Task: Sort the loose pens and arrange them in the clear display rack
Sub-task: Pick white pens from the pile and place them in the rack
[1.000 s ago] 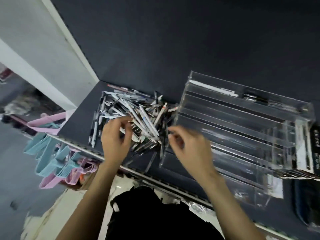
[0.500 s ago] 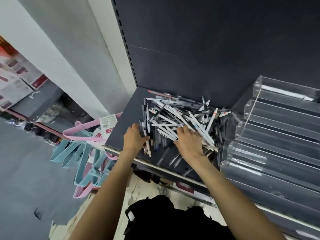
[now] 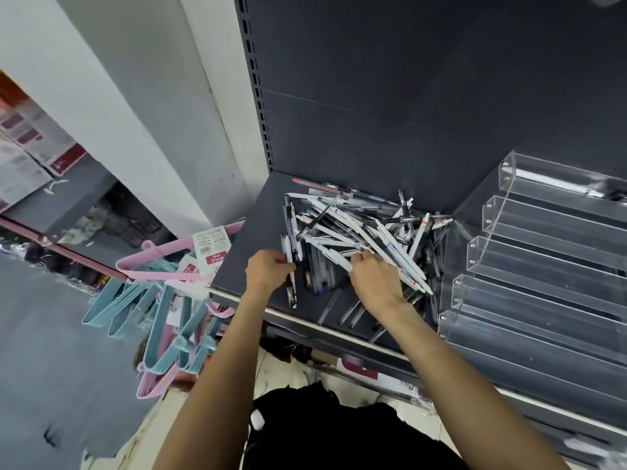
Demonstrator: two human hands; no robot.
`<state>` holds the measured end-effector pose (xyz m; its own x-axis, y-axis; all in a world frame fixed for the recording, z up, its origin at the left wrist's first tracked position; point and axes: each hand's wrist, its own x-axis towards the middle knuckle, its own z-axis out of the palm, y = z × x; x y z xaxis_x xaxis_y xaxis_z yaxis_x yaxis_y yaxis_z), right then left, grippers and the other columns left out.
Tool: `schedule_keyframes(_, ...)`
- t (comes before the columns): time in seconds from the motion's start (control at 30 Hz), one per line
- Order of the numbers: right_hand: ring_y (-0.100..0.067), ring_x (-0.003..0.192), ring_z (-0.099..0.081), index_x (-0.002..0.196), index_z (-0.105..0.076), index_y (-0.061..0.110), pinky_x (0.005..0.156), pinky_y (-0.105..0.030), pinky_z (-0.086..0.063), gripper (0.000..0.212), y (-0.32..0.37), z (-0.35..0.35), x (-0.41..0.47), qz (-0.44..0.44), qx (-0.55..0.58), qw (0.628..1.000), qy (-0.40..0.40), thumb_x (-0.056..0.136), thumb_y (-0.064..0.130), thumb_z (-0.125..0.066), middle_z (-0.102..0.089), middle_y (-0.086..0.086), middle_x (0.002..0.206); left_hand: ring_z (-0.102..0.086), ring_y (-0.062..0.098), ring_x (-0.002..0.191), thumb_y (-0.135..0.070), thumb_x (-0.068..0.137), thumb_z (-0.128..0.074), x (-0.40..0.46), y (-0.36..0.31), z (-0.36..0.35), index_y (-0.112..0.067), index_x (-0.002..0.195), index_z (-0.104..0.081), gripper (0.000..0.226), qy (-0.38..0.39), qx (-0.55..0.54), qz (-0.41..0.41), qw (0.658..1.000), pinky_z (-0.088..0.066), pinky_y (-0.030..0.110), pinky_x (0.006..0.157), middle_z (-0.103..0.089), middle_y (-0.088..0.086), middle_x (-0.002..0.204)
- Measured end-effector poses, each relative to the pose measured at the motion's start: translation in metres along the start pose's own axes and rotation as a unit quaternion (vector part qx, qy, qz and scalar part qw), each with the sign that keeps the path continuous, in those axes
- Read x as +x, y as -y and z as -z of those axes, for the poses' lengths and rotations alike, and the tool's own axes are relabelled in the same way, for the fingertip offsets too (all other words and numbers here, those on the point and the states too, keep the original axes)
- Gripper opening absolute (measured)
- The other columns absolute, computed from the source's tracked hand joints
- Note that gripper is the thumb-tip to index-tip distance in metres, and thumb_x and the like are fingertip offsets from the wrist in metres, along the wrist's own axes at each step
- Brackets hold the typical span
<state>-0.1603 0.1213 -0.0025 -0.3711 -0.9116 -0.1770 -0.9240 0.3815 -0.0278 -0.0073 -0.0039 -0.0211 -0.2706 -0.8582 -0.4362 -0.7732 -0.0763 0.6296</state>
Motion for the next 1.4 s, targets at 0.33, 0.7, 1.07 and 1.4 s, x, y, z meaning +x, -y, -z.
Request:
schedule_keyframes(0.33, -0.018, 0.075, -0.062, 0.101, -0.061, 0.014, 0.072, -0.030, -0.052, 0.014, -0.022, 0.040, -0.012, -0.052, 0.351, 0.935, -0.016, 0.094, 0.025, -0.057, -0.065, 0.001, 0.086, -0.067, 0.016, 0.099, -0.015, 0.097, -0.054, -0.056, -0.016, 0.007, -0.008, 0.101, -0.062, 0.011, 0.060, -0.393, -0.023, 0.917, -0.053, 0.029, 0.087, -0.071, 0.004, 0.105)
schedule_keyframes(0.7, -0.020, 0.069, -0.067, 0.096, -0.068, 0.006, 0.054, -0.020, -0.054, 0.024, -0.039, 0.072, -0.037, -0.055, 0.572, 0.818, 0.032, 0.081, 0.024, -0.074, -0.071, -0.004, 0.084, -0.066, 0.022, 0.101, -0.021, 0.097, -0.054, -0.104, -0.068, -0.034, -0.014, 0.115, -0.063, 0.022, 0.146, -0.406, -0.085, 0.898, -0.056, 0.037, 0.087, -0.068, 0.013, 0.108)
schedule_keyframes(1.07, -0.001, 0.042, -0.057, 0.080, -0.063, 0.020, 0.043, -0.011, -0.043, 0.016, -0.054, 0.074, -0.043, -0.057, 0.503, 0.863, 0.012, 0.076, 0.021, -0.079, -0.060, 0.000, 0.071, -0.058, 0.024, 0.120, -0.017, 0.101, -0.042, -0.109, -0.080, -0.064, -0.009, 0.133, -0.051, 0.034, 0.240, -0.569, 0.037, 0.786, -0.042, 0.046, 0.106, -0.063, 0.012, 0.126)
schedule_keyframes(1.4, 0.003, 0.054, -0.065, 0.099, -0.066, 0.025, 0.077, -0.022, -0.050, 0.027, -0.067, 0.078, -0.031, -0.043, 0.372, 0.927, 0.028, 0.077, 0.037, -0.076, -0.070, 0.015, 0.073, -0.066, 0.025, 0.107, 0.001, 0.095, -0.048, -0.112, -0.083, -0.067, -0.014, 0.132, -0.048, 0.040, 0.274, -0.572, 0.008, 0.773, -0.057, 0.040, 0.085, -0.066, 0.011, 0.120)
